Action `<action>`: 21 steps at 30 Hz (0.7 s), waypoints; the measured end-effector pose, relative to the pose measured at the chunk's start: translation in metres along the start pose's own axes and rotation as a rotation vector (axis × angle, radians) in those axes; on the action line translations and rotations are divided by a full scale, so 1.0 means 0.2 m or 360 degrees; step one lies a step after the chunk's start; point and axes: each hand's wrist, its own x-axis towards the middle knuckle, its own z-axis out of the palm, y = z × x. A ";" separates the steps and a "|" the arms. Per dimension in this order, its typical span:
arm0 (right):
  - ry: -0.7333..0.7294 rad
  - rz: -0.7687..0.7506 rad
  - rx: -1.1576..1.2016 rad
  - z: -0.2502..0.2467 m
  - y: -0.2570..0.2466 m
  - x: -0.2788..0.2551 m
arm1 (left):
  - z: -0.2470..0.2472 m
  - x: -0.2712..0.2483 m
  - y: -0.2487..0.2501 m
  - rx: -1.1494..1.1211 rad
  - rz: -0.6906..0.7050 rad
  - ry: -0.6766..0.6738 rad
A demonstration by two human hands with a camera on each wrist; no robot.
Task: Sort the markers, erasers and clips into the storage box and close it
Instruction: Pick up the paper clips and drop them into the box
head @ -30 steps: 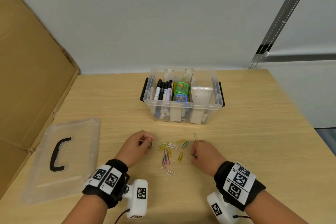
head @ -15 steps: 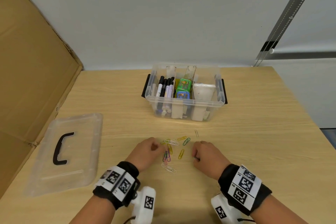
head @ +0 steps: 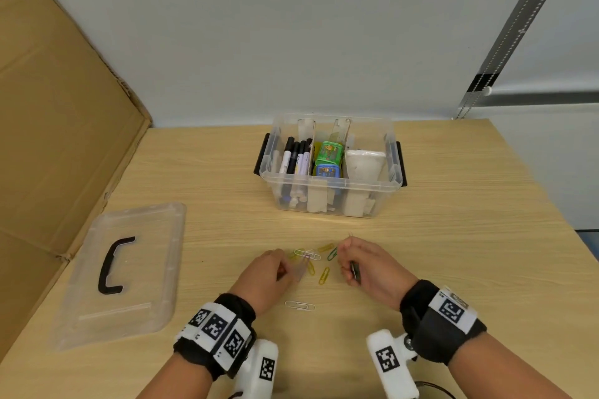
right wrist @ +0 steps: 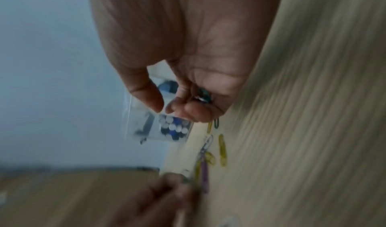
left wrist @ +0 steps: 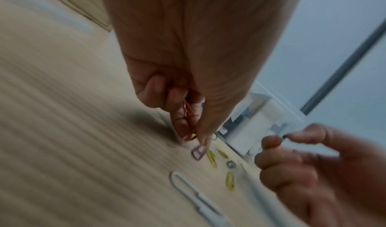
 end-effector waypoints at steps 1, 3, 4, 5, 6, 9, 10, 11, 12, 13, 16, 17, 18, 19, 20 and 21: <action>-0.0013 -0.0146 -0.0484 0.00 0.01 0.01 | -0.02 -0.01 0.00 -0.0108 0.0000 0.0005; -0.0139 -0.0408 -0.1399 0.01 0.03 0.04 | -0.05 -0.03 -0.01 -0.0355 -0.0012 -0.0027; -0.0224 -0.0463 -0.1733 0.02 0.03 0.05 | -0.06 -0.03 -0.01 -0.0484 -0.0039 -0.0075; -0.0275 -0.0484 -0.1982 0.03 0.02 0.06 | -0.07 -0.04 -0.02 -0.0659 -0.0081 -0.0124; -0.0290 -0.0493 -0.2136 0.04 0.01 0.06 | -0.08 -0.04 -0.02 -0.0867 -0.0141 -0.0158; -0.0285 -0.0489 -0.2300 0.07 -0.01 0.07 | -0.08 -0.05 -0.03 -0.1427 -0.0313 -0.0162; -0.0273 -0.0484 -0.2352 0.09 -0.01 0.07 | -0.08 -0.05 -0.02 -0.1520 -0.0354 -0.0167; -0.0250 -0.0478 -0.2432 0.11 0.00 0.07 | -0.07 -0.05 -0.02 -0.1553 -0.0381 -0.0175; -0.0219 -0.0472 -0.2516 0.13 0.01 0.07 | -0.06 -0.04 -0.02 -0.1473 -0.0384 -0.0184; -0.0183 -0.0462 -0.2585 0.14 0.02 0.07 | -0.05 -0.04 -0.02 -0.1266 -0.0332 -0.0194; -0.0120 -0.0406 -0.2497 0.16 0.03 0.06 | -0.01 -0.06 -0.04 -0.0390 0.0067 -0.0285; -0.0112 -0.0366 -0.2321 0.14 0.03 0.06 | 0.01 -0.06 -0.04 -0.0210 0.0144 -0.0324; -0.0112 -0.0327 -0.2090 0.12 0.03 0.07 | 0.02 -0.07 -0.04 -0.0070 0.0181 -0.0353; -0.0105 -0.0261 -0.1835 0.10 0.02 0.07 | 0.03 -0.06 -0.03 0.0045 0.0210 -0.0365; -0.0085 -0.0187 -0.1508 0.08 0.02 0.07 | 0.02 -0.06 -0.03 0.0139 0.0245 -0.0355; -0.0080 -0.0105 -0.1069 0.06 0.01 0.06 | 0.02 -0.06 -0.02 0.0186 0.0272 -0.0338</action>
